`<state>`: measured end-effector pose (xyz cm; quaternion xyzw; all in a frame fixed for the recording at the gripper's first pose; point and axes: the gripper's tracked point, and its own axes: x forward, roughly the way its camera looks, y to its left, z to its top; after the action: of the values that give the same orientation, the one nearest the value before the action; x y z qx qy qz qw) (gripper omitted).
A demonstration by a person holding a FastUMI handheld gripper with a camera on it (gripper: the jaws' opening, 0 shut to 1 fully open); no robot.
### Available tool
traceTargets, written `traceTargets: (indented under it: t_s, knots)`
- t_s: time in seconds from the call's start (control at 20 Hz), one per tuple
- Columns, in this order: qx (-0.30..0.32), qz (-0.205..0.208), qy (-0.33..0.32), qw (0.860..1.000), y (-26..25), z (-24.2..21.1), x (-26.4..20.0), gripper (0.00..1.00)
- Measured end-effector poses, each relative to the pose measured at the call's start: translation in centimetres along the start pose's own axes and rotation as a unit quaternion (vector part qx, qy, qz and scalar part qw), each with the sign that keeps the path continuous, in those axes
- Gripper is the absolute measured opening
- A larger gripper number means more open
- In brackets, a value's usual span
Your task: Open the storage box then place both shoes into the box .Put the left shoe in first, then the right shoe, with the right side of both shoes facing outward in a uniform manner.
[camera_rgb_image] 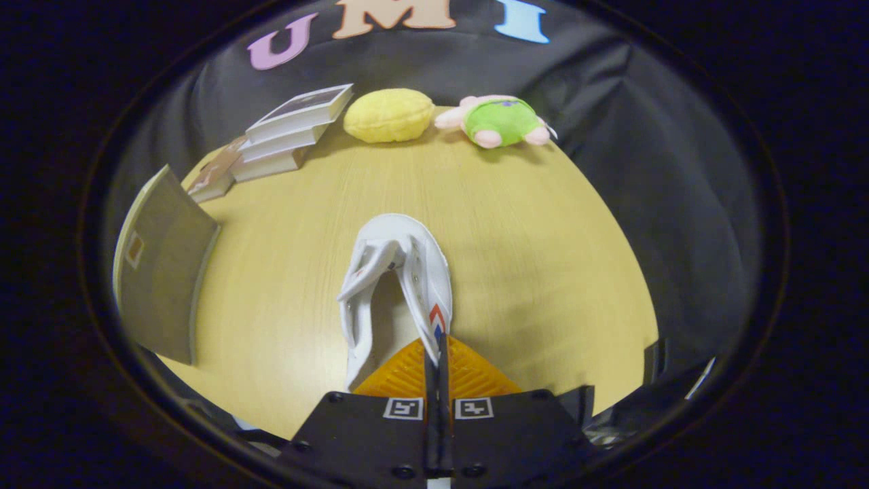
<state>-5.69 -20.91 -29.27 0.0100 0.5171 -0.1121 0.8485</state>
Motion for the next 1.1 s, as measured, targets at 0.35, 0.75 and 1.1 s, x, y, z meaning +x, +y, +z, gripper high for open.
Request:
traceTargets:
  t_s: [0.35,0.75,1.1]
  knots:
    - [0.042,-0.005,-0.018,0.999,1.6,0.8,-3.0,0.03]
    - [0.095,0.015,-0.052,0.994,4.3,1.7,-5.3,0.03]
    - [0.047,0.002,-0.040,0.998,4.0,2.5,-5.8,0.03]
